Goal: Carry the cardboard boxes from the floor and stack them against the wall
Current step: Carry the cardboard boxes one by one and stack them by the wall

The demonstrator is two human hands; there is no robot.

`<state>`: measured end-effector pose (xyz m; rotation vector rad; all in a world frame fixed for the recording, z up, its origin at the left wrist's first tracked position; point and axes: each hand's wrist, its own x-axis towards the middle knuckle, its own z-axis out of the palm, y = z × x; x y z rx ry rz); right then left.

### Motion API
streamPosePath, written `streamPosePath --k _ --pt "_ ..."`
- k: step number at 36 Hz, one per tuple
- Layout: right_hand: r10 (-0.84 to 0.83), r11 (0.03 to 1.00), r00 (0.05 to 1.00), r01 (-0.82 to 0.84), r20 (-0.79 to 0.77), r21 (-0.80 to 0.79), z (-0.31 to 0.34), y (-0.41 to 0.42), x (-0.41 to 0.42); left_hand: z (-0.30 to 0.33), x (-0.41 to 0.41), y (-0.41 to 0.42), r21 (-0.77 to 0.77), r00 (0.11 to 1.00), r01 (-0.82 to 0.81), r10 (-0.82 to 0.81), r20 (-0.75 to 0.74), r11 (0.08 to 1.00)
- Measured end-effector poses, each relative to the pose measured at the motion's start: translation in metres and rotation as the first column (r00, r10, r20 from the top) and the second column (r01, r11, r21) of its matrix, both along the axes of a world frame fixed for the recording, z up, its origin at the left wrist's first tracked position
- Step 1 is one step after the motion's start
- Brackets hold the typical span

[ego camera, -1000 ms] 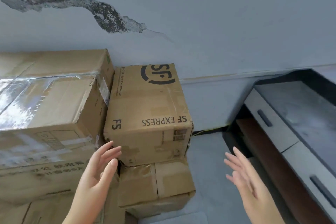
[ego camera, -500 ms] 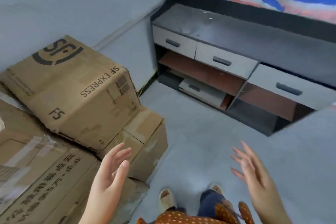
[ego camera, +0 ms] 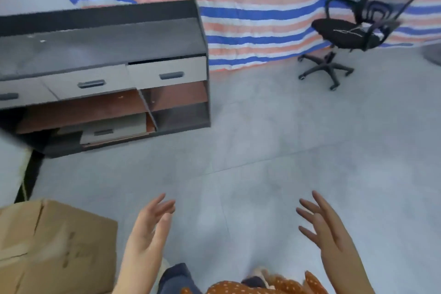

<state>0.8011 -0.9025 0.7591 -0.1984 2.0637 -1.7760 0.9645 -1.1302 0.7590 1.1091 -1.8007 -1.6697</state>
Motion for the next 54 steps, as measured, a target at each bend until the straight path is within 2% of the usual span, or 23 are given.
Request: streamPosePath --k 7,12,21,30,36,44,49,54 --pt "-0.355 0.935 0.935 0.355 -0.001 -0.008 0.005 0.137 -0.022 0.002 -0.11 0.102 0.026 0.931 0.366 -0.365 -0.018 0.93" --pt "-0.552 0.834 0.834 0.552 0.019 -0.022 -0.001 0.198 -0.018 0.007 -0.166 0.154 0.012 0.819 0.573 -0.573 0.016 0.82" --pt "-0.789 0.609 0.607 0.793 0.089 -0.008 -0.019 0.276 -0.026 0.001 -0.266 0.24 0.032 0.596 0.799 -0.798 0.09 0.6" --pt "-0.907 0.421 0.42 0.907 0.031 0.009 -0.029 0.353 -0.119 -0.009 -0.41 0.348 0.025 0.409 0.911 -0.91 0.069 0.412" --pt "-0.94 0.34 0.34 0.94 -0.006 -0.011 -0.011 0.402 -0.196 0.007 -0.502 0.411 0.009 0.287 0.958 -0.958 0.001 0.287" --pt "-0.968 0.247 0.247 0.969 0.032 -0.018 -0.012 0.468 -0.271 0.009 -0.605 0.495 0.013 0.172 0.985 -0.984 0.035 0.173" --pt "-0.973 0.22 0.22 0.975 0.068 -0.014 -0.025 0.524 -0.315 -0.001 -0.658 0.547 0.023 0.147 0.989 -0.987 0.071 0.148" --pt "-0.964 0.254 0.255 0.967 0.074 -0.012 -0.03 0.599 -0.382 -0.011 -0.717 0.616 0.009 0.213 0.977 -0.974 0.074 0.214"
